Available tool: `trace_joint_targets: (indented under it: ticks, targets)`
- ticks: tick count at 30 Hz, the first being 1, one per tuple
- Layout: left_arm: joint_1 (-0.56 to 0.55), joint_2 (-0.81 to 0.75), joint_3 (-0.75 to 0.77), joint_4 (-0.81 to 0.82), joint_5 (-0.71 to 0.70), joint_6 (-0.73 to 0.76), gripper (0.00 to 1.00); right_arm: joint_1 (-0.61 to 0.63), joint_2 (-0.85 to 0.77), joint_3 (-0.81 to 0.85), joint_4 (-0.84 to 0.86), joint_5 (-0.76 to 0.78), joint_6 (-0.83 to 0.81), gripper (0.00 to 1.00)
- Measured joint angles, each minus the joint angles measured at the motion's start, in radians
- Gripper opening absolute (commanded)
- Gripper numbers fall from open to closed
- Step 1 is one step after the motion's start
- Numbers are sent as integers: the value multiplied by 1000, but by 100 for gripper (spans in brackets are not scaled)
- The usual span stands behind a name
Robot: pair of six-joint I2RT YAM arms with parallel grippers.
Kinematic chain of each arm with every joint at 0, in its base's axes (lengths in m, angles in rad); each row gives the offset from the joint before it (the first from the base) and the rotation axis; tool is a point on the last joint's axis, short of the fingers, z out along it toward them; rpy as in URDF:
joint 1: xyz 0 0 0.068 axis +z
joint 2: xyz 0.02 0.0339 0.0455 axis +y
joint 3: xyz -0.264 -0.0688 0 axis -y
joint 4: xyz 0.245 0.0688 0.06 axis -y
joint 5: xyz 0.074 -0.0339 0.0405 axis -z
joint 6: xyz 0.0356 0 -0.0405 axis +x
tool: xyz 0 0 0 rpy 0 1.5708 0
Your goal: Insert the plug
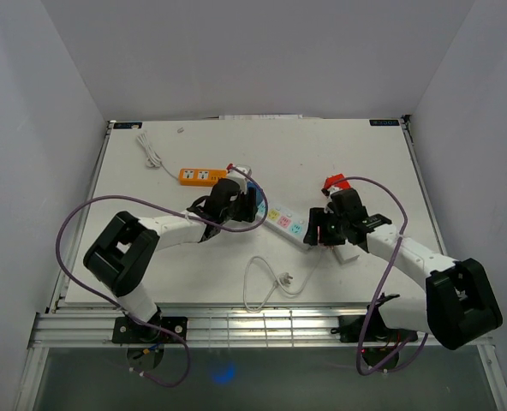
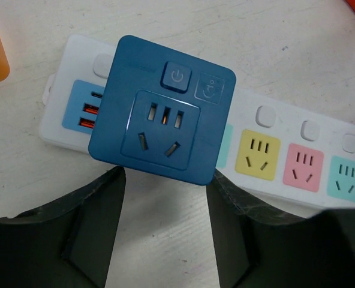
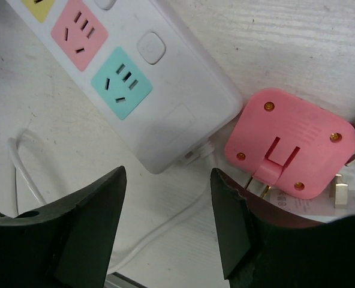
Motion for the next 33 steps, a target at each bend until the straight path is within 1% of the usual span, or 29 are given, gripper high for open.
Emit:
trace_joint_targets:
  ticks: [4, 10, 12, 13, 16, 17, 18, 19, 20, 21, 23, 27, 30, 33]
  targets:
    - [2, 46, 41, -16, -22, -2, 59, 1, 72, 1, 47, -16, 3, 63]
    - [48, 119, 137, -41, 8, -13, 59, 4, 182, 65, 81, -49, 6, 63]
    - [69, 122, 150, -46, 24, -14, 62, 4, 199, 90, 87, -51, 6, 63]
    - [78, 120, 152, -48, 31, -14, 66, 4, 200, 100, 87, -50, 5, 63]
    - [88, 107, 148, -58, 45, -14, 72, 4, 187, 125, 86, -33, -3, 65]
    - [88, 92, 137, -59, 52, -13, 77, 4, 176, 128, 84, -24, -4, 67]
    - [88, 68, 122, -63, 58, -13, 81, 4, 162, 128, 80, -13, -6, 75]
    - [88, 42, 106, -67, 63, -13, 85, 4, 146, 128, 71, -3, -8, 78]
    - [87, 11, 89, -68, 67, -14, 95, 4, 129, 128, 61, 13, -13, 81]
    - [87, -18, 74, -69, 69, -10, 98, 4, 110, 128, 50, 31, -16, 84]
    - [85, -78, 43, -64, 69, -16, 98, 3, 71, 128, 32, 66, -23, 87]
    - [85, -183, -29, -35, 60, -23, 98, 1, -5, 128, 0, 163, -25, 86]
    - [85, -210, -64, -6, 60, -31, 98, -3, 1, 128, -39, 237, -9, 90]
    - [85, -209, -88, 10, 60, -38, 98, -3, 34, 128, -86, 284, 14, 91]
